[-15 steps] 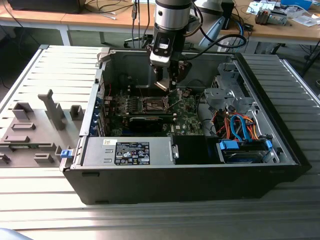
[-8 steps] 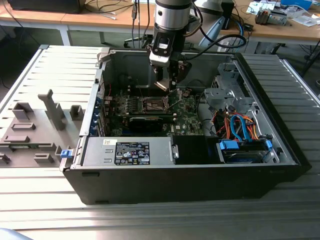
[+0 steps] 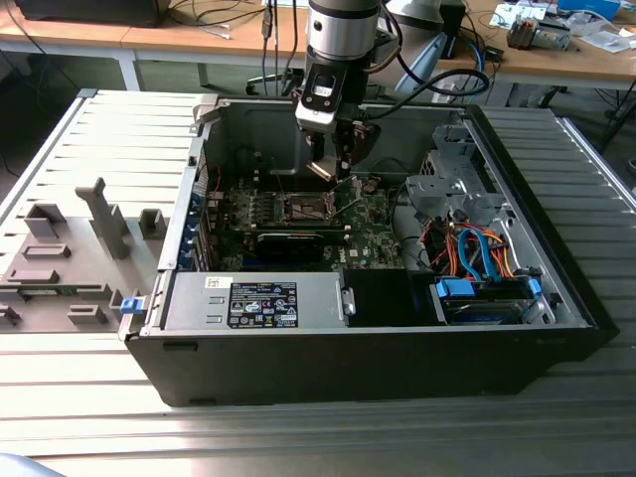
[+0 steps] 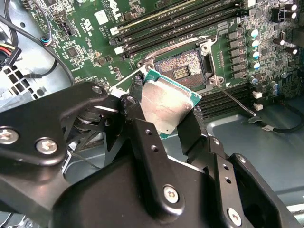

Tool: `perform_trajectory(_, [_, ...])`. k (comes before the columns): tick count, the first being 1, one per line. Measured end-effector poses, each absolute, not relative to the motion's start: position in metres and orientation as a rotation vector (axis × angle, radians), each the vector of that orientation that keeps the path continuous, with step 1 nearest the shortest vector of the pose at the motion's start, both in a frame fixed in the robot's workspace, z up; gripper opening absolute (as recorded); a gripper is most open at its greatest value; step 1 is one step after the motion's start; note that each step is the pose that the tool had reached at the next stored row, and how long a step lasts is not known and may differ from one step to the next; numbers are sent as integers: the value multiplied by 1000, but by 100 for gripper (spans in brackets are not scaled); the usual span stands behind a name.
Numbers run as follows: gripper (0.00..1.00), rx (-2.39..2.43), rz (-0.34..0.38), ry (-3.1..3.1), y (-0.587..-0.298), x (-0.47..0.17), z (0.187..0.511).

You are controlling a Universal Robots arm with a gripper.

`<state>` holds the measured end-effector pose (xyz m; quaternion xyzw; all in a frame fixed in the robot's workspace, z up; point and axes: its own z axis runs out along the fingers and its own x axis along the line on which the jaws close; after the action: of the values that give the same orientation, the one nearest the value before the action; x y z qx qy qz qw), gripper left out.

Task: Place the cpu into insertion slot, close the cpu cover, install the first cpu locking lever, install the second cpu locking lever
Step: 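Place the cpu into insertion slot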

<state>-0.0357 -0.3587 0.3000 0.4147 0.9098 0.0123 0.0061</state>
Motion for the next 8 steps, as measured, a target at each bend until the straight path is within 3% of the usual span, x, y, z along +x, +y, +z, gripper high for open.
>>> perform_trajectory(8, [54,1322,38,2836,-359,-36,300])
